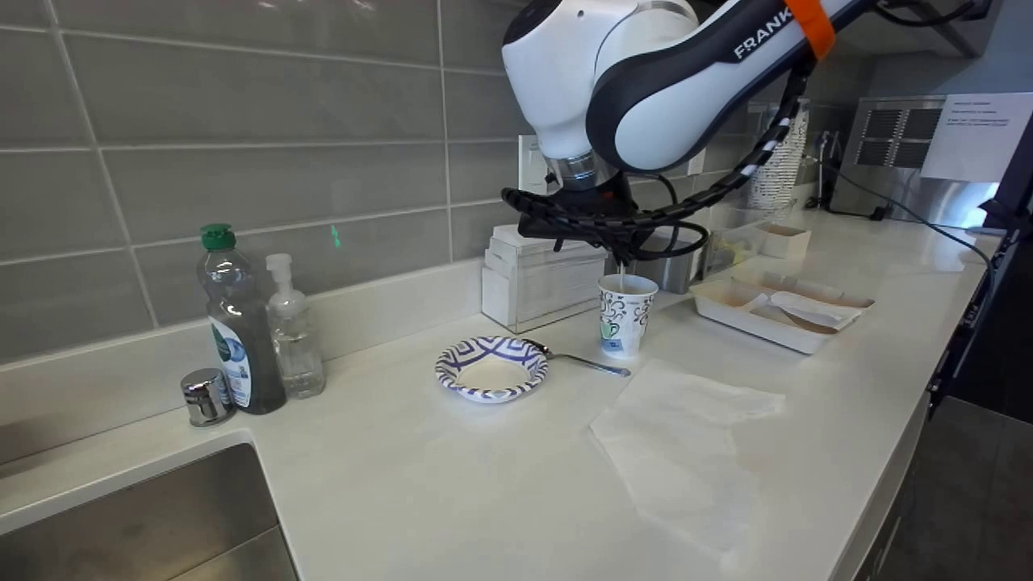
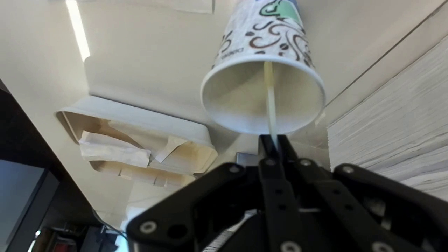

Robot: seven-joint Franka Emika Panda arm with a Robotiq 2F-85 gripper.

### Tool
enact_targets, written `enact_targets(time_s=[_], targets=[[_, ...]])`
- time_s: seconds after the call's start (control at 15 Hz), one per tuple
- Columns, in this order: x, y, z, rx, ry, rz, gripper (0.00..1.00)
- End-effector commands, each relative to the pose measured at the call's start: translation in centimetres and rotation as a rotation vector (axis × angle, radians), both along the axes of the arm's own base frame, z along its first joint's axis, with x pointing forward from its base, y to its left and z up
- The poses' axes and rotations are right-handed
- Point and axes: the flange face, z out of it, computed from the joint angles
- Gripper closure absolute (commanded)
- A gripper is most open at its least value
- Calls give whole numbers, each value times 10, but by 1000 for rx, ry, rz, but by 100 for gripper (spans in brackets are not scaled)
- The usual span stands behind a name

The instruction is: Use the spoon to stir in the cup

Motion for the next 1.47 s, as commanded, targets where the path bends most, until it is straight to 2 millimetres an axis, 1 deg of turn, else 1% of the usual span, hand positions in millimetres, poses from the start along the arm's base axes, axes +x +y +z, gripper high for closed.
enact_targets(time_s=[0.0,0.27,0.47,0.67,1.0,1.27,1.4], targets=[[-9,-12,2,-28,26,-41,99],[-6,-21,-2,-61,-3,-67,99],[-3,-21,-4,-91,-56,-51,99],[-1,-18,-6,-127,-98,-40,99],[-2,-8,-15,-84,-107,-7,99],[-4,-3,-18,-37,-78,16,99],[-7,-2,-16,-36,-53,18,99]])
